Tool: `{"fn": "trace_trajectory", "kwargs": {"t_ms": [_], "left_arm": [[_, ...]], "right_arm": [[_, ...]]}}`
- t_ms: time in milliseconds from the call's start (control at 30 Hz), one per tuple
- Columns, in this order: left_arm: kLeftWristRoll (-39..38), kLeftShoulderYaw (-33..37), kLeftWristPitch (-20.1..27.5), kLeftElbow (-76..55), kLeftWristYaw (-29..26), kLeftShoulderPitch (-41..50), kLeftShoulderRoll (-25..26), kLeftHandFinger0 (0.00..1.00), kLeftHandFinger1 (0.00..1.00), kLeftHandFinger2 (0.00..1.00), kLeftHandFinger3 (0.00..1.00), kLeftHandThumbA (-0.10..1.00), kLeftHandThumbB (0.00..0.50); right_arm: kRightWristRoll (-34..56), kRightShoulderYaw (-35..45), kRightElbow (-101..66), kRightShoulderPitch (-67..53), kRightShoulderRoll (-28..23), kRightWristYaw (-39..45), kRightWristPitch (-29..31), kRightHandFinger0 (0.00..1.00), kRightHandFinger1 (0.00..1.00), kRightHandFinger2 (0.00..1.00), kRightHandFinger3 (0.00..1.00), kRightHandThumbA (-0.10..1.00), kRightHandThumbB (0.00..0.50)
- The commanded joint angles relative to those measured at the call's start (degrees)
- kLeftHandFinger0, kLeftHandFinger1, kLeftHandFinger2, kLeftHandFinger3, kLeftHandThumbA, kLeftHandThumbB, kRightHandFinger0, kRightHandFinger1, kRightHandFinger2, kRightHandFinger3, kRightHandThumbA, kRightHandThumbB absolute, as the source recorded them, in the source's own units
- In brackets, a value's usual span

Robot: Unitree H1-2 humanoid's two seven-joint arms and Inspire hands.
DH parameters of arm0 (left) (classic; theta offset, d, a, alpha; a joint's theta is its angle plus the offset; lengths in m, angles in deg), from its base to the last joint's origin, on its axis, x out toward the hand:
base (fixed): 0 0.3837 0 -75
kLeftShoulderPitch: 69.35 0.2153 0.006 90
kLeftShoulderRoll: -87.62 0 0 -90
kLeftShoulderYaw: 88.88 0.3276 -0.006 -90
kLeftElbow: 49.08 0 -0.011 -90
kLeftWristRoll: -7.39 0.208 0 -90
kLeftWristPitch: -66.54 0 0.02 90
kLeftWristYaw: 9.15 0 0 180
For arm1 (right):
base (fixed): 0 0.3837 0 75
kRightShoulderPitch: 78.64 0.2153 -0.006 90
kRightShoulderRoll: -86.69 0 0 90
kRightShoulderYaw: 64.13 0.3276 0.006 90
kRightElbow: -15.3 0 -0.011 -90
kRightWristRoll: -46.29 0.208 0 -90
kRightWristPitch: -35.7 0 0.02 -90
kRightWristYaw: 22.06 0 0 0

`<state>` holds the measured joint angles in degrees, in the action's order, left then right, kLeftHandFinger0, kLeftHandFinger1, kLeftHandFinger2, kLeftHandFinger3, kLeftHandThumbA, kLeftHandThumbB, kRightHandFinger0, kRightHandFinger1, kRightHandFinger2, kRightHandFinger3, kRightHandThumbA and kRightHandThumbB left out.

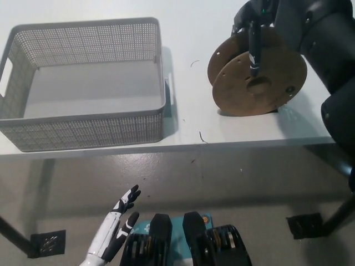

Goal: Use the right hand to pick up a 3d printing filament and place it into a container on the left side

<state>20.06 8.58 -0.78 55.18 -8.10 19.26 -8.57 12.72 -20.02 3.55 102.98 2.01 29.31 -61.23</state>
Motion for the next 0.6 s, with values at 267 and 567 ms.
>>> {"fn": "trace_trajectory", "kwargs": {"t_ms": [267, 567], "left_arm": [[0.07, -0.23, 2.35, -1.91, 0.26, -1.23, 0.77, 1.00, 1.00, 1.00, 1.00, 1.00, 0.382], [-0.12, -0.49, 1.99, -1.89, 0.52, -2.49, 1.17, 1.00, 1.00, 1.00, 1.00, 1.00, 0.383]], "right_arm": [[-2.17, 1.25, 3.45, -6.23, 1.48, -5.25, 2.76, 1.00, 1.00, 1.00, 1.00, 1.00, 0.448], [-5.67, 0.20, 3.75, -7.73, 0.03, -16.12, -0.93, 0.12, 0.25, 0.49, 0.94, -0.09, 0.166]]}}
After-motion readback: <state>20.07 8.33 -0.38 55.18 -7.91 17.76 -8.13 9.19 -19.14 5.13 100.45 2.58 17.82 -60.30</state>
